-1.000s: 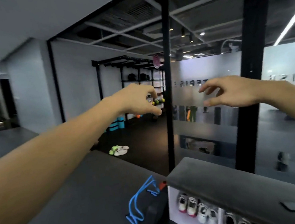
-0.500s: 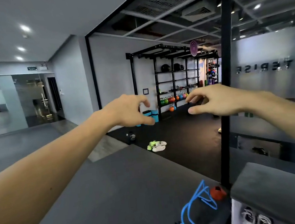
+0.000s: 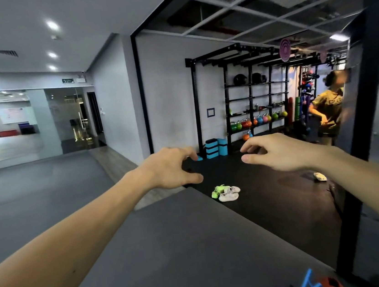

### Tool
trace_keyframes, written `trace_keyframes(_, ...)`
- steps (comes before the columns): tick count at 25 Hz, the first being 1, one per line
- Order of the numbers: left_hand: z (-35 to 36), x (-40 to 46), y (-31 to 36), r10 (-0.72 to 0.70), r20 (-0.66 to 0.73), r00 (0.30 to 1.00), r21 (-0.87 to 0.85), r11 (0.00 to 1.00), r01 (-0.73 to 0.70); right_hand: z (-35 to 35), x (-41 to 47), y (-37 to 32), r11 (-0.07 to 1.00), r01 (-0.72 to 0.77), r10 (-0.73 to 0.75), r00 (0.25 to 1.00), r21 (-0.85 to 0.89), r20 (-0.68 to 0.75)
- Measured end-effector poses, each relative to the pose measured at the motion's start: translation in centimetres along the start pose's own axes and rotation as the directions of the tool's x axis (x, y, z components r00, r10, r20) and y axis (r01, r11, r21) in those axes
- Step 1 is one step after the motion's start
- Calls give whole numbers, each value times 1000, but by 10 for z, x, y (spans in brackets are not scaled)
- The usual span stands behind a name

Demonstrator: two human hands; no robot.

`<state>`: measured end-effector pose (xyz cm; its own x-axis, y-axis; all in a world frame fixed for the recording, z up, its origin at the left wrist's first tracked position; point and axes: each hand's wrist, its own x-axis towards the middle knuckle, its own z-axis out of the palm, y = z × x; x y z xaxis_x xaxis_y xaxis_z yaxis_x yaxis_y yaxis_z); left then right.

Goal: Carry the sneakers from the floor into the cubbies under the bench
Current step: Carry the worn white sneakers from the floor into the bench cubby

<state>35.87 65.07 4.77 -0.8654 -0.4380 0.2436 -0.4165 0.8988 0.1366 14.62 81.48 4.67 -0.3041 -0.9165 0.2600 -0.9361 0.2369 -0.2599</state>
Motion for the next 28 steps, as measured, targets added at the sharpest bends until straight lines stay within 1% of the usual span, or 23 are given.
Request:
trace_keyframes(4, 23, 95, -64, -3, -29, 1000, -26, 1000, 2, 33, 108, 36, 1000, 2, -2, 1000, -15, 10)
trace_keyframes(8, 49, 210, -141, 66, -34, 997, -37, 997, -67, 69, 232, 80, 1000, -28, 28, 1000, -5, -1)
trace_keyframes(11, 57, 302, -191, 107, -36, 994, -40, 993, -108, 78, 321, 112, 997, -72, 72, 997, 1, -23)
trace_keyframes(14, 74, 396, -231, 151, -22, 988, -41, 988, -151, 89, 402, 148, 994, -111, 111, 994, 0, -9)
trace_keyframes(18, 104, 522, -274, 177, -10, 984, -24, 984, -178, 105, 511, 210, 989, -144, 143, 989, -22, -27)
trace_keyframes(20, 113, 580, -290, 195, -50, 979, -15, 980, -196, 108, 562, 241, 990, -139, 136, 989, -37, -60)
trace_keyframes(22, 120, 637, -304, 212, -59, 976, -23, 977, -213, 109, 613, 272, 991, -131, 129, 989, -38, -66)
trace_keyframes(28, 143, 824, -363, 208, -52, 977, -34, 977, -210, 107, 775, 369, 989, -145, 142, 987, -37, -75)
